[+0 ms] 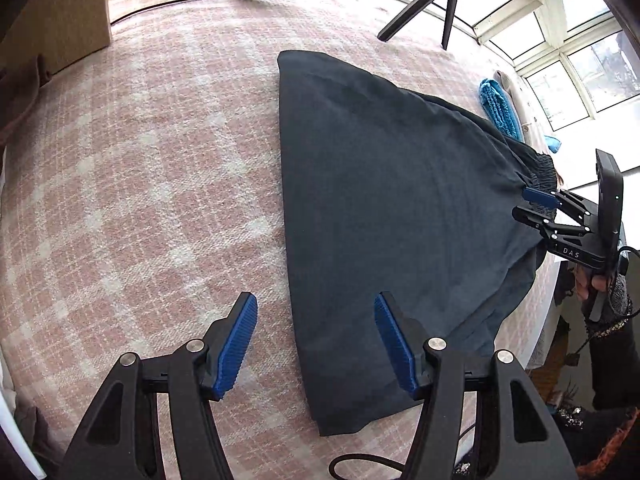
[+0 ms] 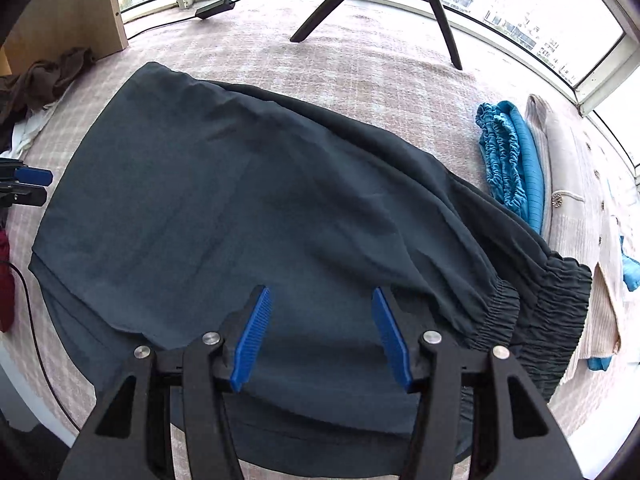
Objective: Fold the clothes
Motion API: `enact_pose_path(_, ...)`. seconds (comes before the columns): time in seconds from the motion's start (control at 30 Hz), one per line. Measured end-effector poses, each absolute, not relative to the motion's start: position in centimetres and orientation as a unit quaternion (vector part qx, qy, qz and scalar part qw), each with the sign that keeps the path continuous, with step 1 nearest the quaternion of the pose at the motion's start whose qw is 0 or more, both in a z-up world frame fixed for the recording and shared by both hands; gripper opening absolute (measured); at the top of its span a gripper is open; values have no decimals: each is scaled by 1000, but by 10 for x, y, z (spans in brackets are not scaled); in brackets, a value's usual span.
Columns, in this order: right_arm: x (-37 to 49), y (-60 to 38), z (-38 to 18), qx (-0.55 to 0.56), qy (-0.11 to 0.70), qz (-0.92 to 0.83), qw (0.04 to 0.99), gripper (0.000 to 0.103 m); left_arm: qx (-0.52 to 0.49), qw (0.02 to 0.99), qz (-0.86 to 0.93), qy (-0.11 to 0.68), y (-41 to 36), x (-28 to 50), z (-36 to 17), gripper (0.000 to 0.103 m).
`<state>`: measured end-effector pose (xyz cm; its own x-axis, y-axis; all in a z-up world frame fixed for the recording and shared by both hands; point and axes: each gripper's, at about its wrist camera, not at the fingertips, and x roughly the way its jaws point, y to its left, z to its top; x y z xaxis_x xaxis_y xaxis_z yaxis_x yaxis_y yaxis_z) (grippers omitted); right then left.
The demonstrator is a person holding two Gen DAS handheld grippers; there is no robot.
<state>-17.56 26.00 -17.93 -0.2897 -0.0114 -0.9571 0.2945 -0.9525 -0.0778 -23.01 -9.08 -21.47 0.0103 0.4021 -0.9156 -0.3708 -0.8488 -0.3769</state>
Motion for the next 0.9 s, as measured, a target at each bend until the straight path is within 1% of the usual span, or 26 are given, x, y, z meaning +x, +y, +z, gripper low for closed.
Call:
enact_pose_path(0.1,-166,273,-176,579,78,-807,86,52,-653,282,703,-1,-75,-230,-220,59)
enact_pose_path(0.13,-167,279,-179,583,61,-806,79,52,-651,279,706,6,-72,-229,-219,54)
enact_pose_path(0.17,-168,285,-182,587,44,-805,72,52,-651,273,708,14,-70,-229,-218,36)
enact_pose_path(0.2,-168,291,-185,591,26,-804,65,52,-652,268,709,21,-67,-228,-218,28)
enact_pose_path(0.23,-169,293,-188,595,21,-802,55,52,-651,262,712,29,-66,-227,-216,12)
enact_pose_path(0.27,-169,295,-191,599,16,-799,46,52,-649,262,714,32,-65,-226,-214,6)
enact_pose_path(0.37,-171,293,-190,596,23,-802,28,52,-640,266,720,41,-61,-221,-207,3)
enact_pose_path(0.5,-172,291,-188,590,25,-807,15,53,-631,262,729,39,-60,-218,-196,2)
enact_pose_path(0.53,-172,289,-186,589,26,-808,13,53,-629,260,731,38,-60,-218,-193,2)
enact_pose_path(0.57,-173,287,-188,591,34,-806,9,57,-626,260,734,39,-59,-217,-189,2)
enact_pose_path(0.63,-177,284,-194,595,47,-802,1,57,-620,261,739,41,-56,-214,-181,2)
enact_pose_path(0.73,-177,286,-200,603,46,-797,2,57,-613,262,744,40,-50,-211,-169,2)
enact_pose_path(0.9,-176,289,-202,604,45,-796,8,57,-600,287,747,12,-25,-206,-142,2)
